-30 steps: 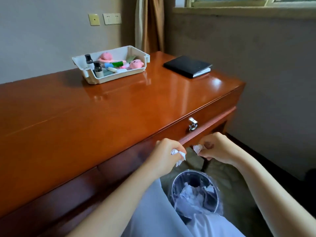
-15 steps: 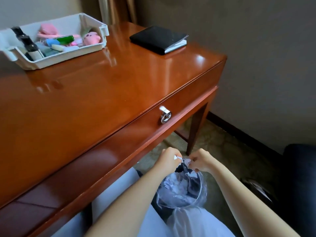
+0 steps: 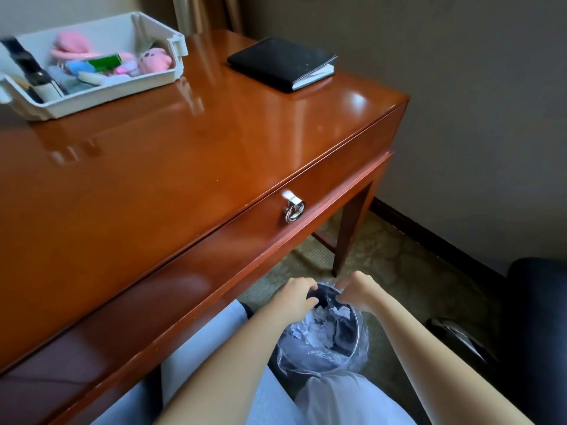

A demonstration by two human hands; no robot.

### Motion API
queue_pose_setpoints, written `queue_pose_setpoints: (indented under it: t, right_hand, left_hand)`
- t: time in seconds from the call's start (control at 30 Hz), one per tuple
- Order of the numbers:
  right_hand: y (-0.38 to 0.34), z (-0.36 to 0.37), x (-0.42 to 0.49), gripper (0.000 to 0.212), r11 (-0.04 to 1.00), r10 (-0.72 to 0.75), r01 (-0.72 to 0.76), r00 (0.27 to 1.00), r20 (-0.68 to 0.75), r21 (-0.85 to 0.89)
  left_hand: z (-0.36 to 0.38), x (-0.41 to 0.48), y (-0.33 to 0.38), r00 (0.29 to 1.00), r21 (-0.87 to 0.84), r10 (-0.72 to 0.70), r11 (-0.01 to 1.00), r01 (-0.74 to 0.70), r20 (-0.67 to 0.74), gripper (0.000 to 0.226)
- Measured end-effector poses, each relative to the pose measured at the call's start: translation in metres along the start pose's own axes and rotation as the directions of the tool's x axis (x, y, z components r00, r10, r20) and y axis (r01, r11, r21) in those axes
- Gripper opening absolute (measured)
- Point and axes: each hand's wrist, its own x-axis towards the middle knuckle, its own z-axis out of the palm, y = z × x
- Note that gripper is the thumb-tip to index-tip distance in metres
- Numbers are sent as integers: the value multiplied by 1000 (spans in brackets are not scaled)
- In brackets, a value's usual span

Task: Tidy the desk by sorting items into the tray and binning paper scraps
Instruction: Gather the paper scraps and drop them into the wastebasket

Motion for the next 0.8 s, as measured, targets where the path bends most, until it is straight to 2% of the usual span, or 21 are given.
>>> queue_pose_setpoints:
  t: [0.23, 0.43, 0.63, 0.8]
  right_hand:
    - [-29, -29, -38, 15, 988, -147, 146, 989, -13, -53]
    - [-70, -59, -87, 19, 930, -352, 348, 936, -11, -122]
    - [-132, -86, -144, 17, 797, -584, 569, 811, -19, -205]
    - [-193, -99, -191, 16, 656, -739, 708, 673, -33, -262]
  left_hand:
    - [-39, -48, 7, 994, 87, 111, 990, -111, 8, 31]
    - [-82, -115, 14, 970, 194, 243, 952, -239, -1, 28]
    - [-143, -200, 16, 948, 263, 294, 931, -254, -125, 26]
    - [-193, -266, 2, 932, 242, 242, 954, -177, -269, 24]
